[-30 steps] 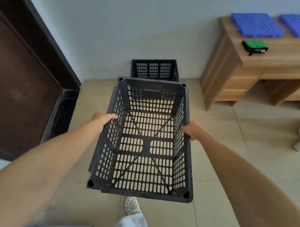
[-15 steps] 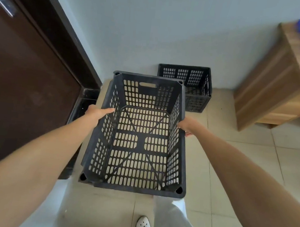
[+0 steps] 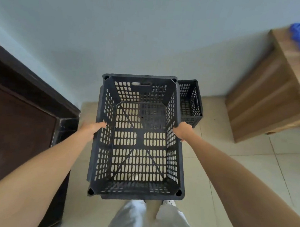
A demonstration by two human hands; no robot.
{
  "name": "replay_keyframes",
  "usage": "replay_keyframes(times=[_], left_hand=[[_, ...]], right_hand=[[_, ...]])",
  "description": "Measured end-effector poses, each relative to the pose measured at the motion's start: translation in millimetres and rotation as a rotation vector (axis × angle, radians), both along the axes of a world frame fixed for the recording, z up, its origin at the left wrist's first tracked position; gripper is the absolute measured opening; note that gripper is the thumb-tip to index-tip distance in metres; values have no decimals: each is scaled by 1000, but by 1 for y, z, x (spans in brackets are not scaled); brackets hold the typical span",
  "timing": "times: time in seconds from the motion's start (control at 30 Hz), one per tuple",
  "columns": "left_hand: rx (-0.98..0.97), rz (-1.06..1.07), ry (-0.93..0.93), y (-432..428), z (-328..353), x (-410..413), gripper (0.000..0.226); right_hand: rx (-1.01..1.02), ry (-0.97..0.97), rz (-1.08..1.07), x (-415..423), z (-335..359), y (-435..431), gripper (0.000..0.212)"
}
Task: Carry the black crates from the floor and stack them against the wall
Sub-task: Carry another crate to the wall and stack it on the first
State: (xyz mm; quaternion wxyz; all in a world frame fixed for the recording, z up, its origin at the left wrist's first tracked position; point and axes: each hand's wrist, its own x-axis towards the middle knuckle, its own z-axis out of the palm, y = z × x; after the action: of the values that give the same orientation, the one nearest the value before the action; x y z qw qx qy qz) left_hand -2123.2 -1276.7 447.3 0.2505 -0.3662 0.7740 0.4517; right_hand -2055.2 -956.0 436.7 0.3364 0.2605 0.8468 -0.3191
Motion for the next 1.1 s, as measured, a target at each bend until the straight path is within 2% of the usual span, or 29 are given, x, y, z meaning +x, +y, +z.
replay_keyframes(times=[0.17, 0.23, 0.3, 0.33, 0.4, 0.5, 0.6, 0.67, 0.8, 0.87, 0.97, 1.1], left_hand=[[-11, -254, -65, 41, -34, -117, 40], [-25, -391, -83, 75, -31, -157, 29], [-58, -515, -53, 106, -34, -194, 11], [-77, -582, -34, 121, -37, -212, 10], [-112, -715, -8, 152, -42, -241, 12], [-179, -911, 38, 197, -44, -268, 32], [-224, -1063, 91, 238, -50, -296, 8], [-246, -1137, 104, 261, -54, -317, 19], [-289, -1237, 116, 297, -64, -350, 23], [-310, -1324, 96, 310, -78, -363, 16], [-295, -1321, 107, 327, -97, -377, 13], [-296, -1389, 104, 345, -109, -403, 8]], right_hand=[[3, 5, -200, -49, -16, 33, 30], [9, 22, -347, -60, -27, 45, 26], [-4, 23, -521, -65, -35, 54, 32], [-19, 22, -602, -67, -38, 57, 34], [-47, 15, -722, -71, -48, 62, 33], [-71, -18, -879, -75, -64, 64, 30], [-93, -11, -1009, -86, -85, 65, 30], [-103, -2, -1088, -97, -97, 68, 31], [-168, -26, -1184, -122, -122, 74, 28], [-193, -61, -1198, -129, -133, 76, 26], [-185, -102, -1243, -138, -145, 76, 22], [-205, -92, -1352, -156, -148, 75, 27]])
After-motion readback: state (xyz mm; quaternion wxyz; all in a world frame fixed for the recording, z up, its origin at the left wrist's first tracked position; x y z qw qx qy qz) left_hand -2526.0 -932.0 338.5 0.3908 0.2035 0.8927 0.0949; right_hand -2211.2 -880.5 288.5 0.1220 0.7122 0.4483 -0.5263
